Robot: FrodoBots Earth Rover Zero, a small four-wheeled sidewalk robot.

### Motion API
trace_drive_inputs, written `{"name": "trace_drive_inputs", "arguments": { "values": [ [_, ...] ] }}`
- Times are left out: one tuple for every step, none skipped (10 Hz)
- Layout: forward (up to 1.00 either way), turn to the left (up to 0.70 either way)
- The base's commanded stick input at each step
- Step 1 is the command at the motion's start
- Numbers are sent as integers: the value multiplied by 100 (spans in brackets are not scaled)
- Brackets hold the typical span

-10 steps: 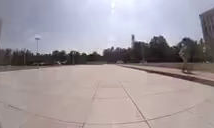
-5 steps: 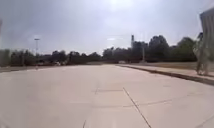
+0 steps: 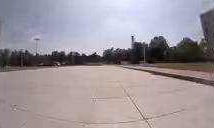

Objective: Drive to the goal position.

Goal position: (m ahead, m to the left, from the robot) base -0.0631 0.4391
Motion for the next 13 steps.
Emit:
{"name": "trace_drive_inputs", "arguments": {
  "values": [
    [70, 2],
    [70, 2],
    [70, 2],
    [70, 2],
    [70, 2],
    [70, 5],
    [70, 15],
    [70, 25],
    [70, 35],
    [70, 33],
    [70, 28],
    [70, 23],
    [70, 18]
  ]
}}
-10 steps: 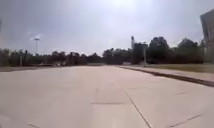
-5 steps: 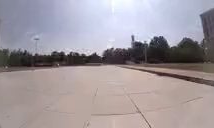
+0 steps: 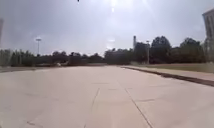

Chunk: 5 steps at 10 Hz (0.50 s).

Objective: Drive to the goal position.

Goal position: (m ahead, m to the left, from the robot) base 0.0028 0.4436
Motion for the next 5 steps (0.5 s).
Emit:
{"name": "trace_drive_inputs", "arguments": {
  "values": [
    [70, 13],
    [70, 8],
    [70, 3],
    [70, 2],
    [70, 2]
  ]
}}
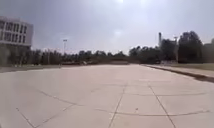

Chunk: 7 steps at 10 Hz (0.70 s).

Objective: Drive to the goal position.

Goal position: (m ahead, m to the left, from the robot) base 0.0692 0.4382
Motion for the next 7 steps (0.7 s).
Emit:
{"name": "trace_drive_inputs", "arguments": {
  "values": [
    [70, 2],
    [70, 2],
    [70, 2],
    [70, 2],
    [70, 2],
    [70, 2],
    [70, -22]
  ]
}}
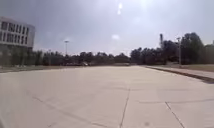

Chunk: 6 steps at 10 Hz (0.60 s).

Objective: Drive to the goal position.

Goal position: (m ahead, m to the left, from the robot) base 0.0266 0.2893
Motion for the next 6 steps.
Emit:
{"name": "trace_drive_inputs", "arguments": {
  "values": [
    [70, -31],
    [70, -28],
    [70, -25],
    [70, -22],
    [70, -19],
    [70, -15]
  ]
}}
